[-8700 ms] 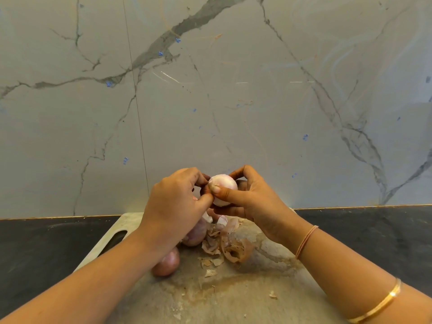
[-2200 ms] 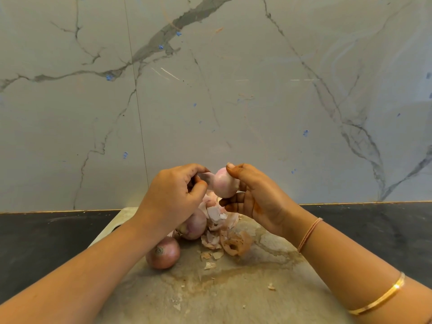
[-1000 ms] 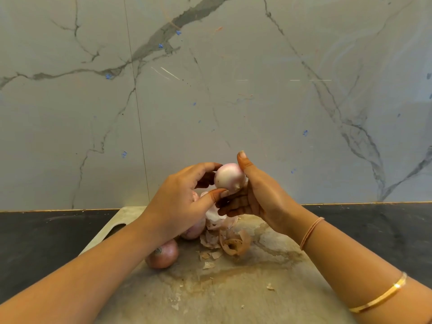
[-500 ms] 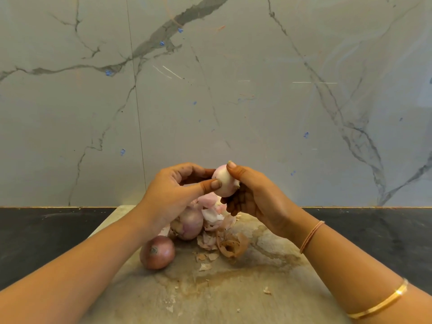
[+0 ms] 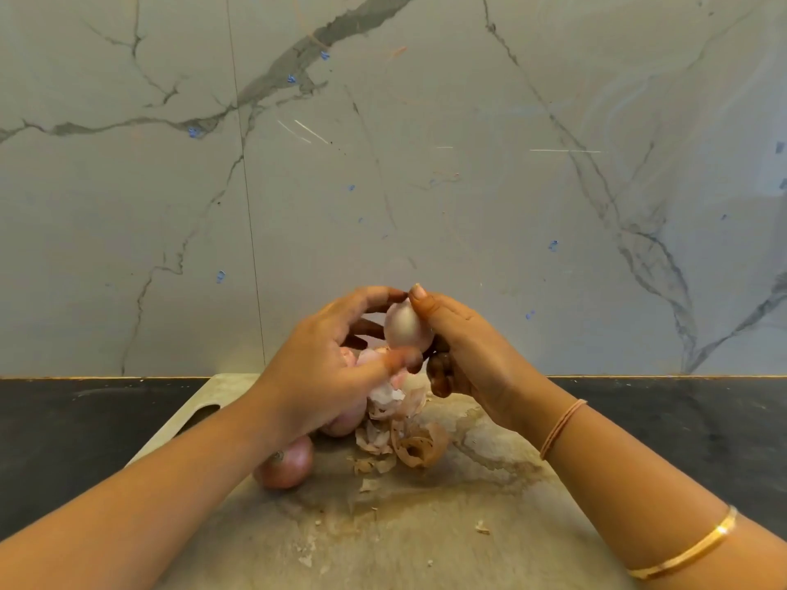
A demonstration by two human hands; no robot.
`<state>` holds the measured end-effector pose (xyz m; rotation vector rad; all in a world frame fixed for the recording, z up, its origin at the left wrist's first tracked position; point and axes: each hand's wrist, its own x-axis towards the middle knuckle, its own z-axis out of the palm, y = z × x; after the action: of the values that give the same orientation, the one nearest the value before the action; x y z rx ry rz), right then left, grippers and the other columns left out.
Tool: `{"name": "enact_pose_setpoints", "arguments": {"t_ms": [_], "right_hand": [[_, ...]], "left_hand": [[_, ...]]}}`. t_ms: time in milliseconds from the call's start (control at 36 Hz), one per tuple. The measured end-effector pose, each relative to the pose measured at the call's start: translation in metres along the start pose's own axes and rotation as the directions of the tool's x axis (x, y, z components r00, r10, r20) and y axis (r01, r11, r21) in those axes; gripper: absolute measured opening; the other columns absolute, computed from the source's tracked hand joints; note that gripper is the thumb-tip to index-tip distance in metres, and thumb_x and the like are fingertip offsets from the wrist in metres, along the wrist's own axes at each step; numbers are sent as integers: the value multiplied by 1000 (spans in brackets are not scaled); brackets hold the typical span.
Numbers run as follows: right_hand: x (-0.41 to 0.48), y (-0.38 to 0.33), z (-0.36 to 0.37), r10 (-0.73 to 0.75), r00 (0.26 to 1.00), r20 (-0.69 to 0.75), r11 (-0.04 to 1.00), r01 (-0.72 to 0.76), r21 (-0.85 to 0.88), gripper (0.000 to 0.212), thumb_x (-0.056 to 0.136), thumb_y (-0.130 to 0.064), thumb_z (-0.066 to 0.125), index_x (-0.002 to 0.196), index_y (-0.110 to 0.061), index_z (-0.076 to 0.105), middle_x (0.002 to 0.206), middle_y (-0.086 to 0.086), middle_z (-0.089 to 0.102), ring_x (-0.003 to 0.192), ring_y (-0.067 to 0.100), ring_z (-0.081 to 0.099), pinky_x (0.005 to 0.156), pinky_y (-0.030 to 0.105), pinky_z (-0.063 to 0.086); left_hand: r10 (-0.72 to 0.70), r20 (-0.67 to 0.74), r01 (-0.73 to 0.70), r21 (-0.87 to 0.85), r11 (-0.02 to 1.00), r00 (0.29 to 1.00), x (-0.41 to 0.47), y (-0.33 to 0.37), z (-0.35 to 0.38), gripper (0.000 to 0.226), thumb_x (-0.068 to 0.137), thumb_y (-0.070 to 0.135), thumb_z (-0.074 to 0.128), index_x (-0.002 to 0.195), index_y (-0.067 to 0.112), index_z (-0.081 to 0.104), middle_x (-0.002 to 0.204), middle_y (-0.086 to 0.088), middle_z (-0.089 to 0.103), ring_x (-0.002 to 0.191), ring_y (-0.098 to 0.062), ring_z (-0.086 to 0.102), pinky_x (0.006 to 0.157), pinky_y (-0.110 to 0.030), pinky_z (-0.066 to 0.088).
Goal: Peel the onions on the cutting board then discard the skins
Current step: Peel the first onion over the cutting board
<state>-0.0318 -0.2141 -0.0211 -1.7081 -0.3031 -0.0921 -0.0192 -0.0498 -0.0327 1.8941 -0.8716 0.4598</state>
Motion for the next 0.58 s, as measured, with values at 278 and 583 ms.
{"name": "enact_pose_setpoints", "arguments": {"t_ms": [278,583], "right_hand": [[2,3,-5,33,999,-13,999,-33,7,57,102,-52,20,108,-14,62,59,5,56,50,12,38,44,18,37],[3,8,-3,-100,988,114,979,118,-166,26,96,-31,54,121,-30,46,101,2,63,73,13,64,66,24,54]], "left_hand": [[-75,-85,84,113,990,994,3,-5,-6,48,58,50,73,101,40,54,95,24,65,93,14,57,74,-5,45],[-72,-87,87,190,978,994,4,-8,-6,51,59,61,66,101,32,63,94,23,67,91,8,59,74,-9,49]]}}
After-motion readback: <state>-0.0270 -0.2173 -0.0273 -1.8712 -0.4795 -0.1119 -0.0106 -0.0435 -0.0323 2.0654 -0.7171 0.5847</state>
